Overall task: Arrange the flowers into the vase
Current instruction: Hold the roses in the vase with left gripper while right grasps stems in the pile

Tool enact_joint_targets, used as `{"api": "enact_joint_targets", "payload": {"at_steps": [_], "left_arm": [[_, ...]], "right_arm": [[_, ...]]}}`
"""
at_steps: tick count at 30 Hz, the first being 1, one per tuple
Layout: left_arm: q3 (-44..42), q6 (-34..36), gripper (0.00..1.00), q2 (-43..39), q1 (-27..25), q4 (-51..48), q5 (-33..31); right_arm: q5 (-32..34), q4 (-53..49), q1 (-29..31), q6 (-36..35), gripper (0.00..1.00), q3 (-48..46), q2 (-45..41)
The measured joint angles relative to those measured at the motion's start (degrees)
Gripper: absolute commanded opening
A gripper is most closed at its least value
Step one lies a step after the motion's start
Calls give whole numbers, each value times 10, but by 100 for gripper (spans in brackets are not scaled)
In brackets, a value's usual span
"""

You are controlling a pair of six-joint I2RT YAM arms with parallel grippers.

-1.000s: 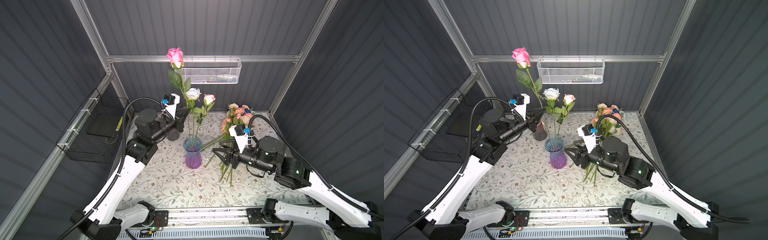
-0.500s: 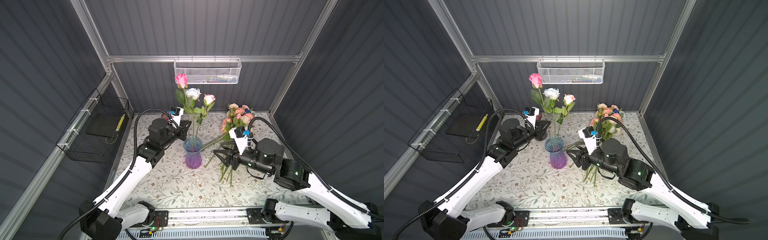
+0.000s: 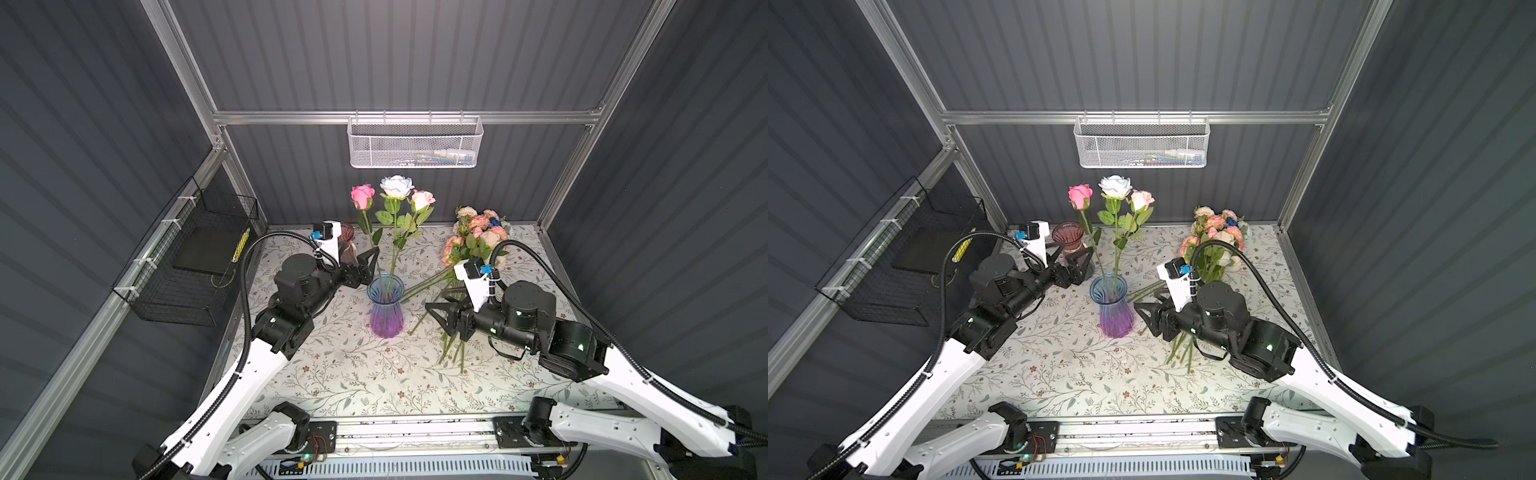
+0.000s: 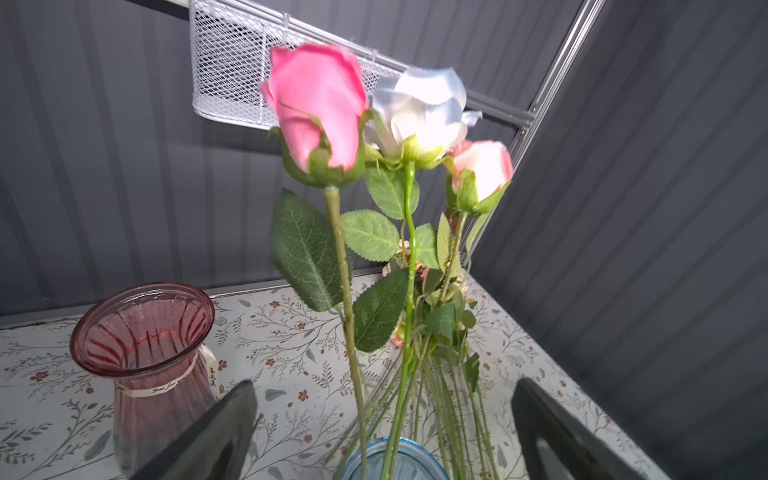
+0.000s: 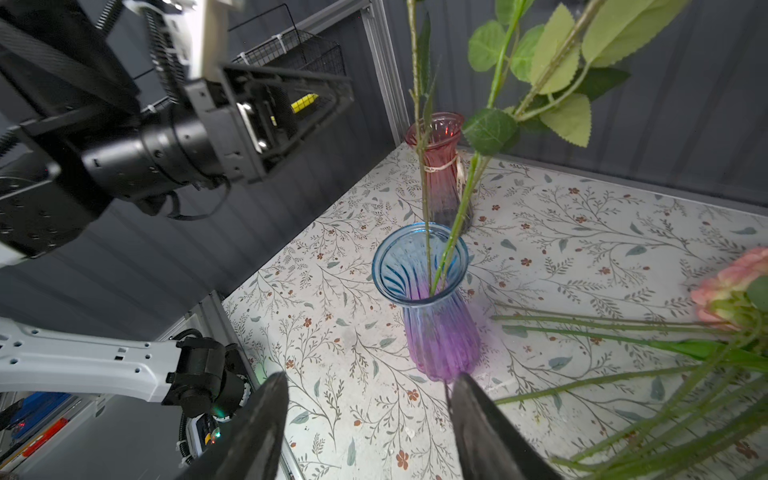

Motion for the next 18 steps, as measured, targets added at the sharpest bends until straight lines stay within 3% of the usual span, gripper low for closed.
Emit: {"api": "enact_joint_targets", "payload": {"at_steps": [9,18], "left_arm": [[-11,-43,100,-80,0,-19,-26],[-50,-72,100,-132,0,-71,-28]], "right_arm": [[-62,29,-141,87,50,-130,8],[-84,33,-271,149,42,-156,139]]}}
